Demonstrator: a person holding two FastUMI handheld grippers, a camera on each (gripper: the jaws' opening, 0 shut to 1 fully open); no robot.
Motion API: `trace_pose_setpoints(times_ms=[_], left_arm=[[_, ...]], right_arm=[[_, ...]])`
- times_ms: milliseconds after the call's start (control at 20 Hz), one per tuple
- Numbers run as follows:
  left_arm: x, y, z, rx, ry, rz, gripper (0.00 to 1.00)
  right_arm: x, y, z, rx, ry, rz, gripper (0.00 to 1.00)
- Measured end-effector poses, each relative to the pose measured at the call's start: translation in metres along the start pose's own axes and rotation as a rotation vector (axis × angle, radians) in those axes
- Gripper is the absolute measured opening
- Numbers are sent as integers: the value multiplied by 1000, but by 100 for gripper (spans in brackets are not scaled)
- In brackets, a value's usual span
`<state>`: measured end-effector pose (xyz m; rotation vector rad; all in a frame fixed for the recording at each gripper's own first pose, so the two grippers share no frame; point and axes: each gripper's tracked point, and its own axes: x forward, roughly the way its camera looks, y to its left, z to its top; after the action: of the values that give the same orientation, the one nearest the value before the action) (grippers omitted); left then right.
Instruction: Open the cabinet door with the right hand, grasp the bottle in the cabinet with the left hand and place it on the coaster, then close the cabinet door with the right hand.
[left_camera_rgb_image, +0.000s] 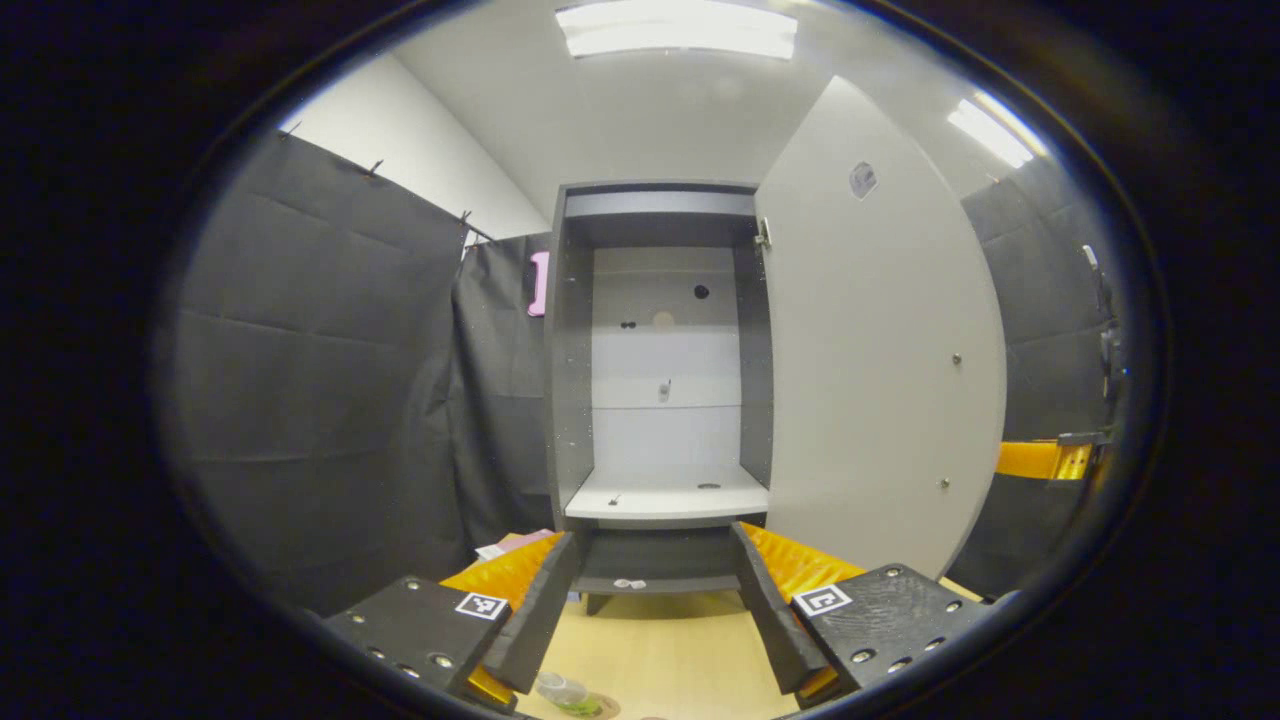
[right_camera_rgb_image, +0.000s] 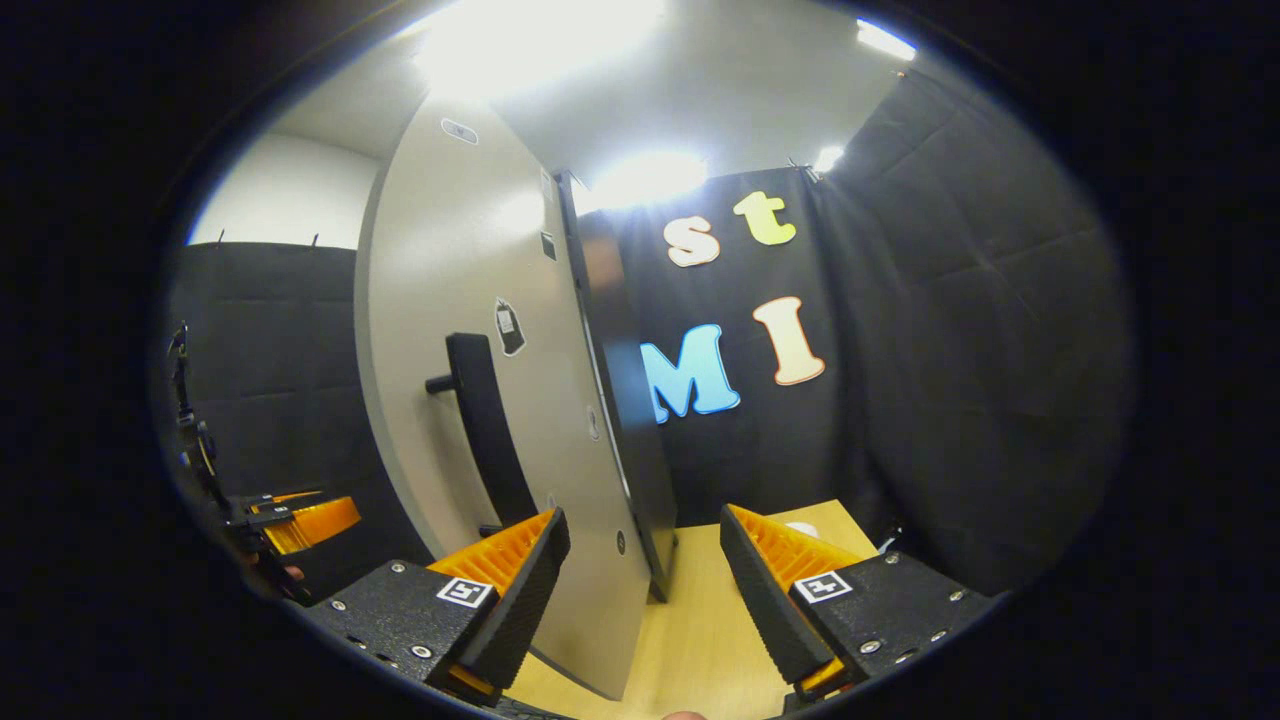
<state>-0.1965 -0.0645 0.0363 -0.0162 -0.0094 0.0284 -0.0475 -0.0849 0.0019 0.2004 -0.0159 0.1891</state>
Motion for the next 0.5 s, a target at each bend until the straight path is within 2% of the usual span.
trace_pose_setpoints(times_ms=[50, 100, 200, 250, 350, 400, 450, 500], left_arm=[[-1, 0, 1, 4, 0, 4, 95], [-3, 1, 1, 9, 4, 3, 80], [-5, 2, -1, 26, 9, 2, 91], [-4, 4, 1, 31, 5, 7, 87], [-3, 9, 3, 38, -2, 15, 87], [-1, 11, 4, 45, -2, 20, 95], [0, 13, 4, 52, -4, 17, 95], [1, 14, 5, 60, -3, 16, 87]], right_arm=[[-2, 4, 1, -11, -2, 15, 94], [-2, 6, 2, -25, -2, 18, 94], [-4, 6, 2, -38, -2, 12, 94], [-3, 8, 1, -27, 1, 10, 94], [-4, 11, 3, -6, 4, 2, 95], [-4, 12, 3, -13, 12, -5, 94], [-5, 12, 4, -17, 12, -14, 94], [-5, 14, 4, -21, 18, -23, 94]])
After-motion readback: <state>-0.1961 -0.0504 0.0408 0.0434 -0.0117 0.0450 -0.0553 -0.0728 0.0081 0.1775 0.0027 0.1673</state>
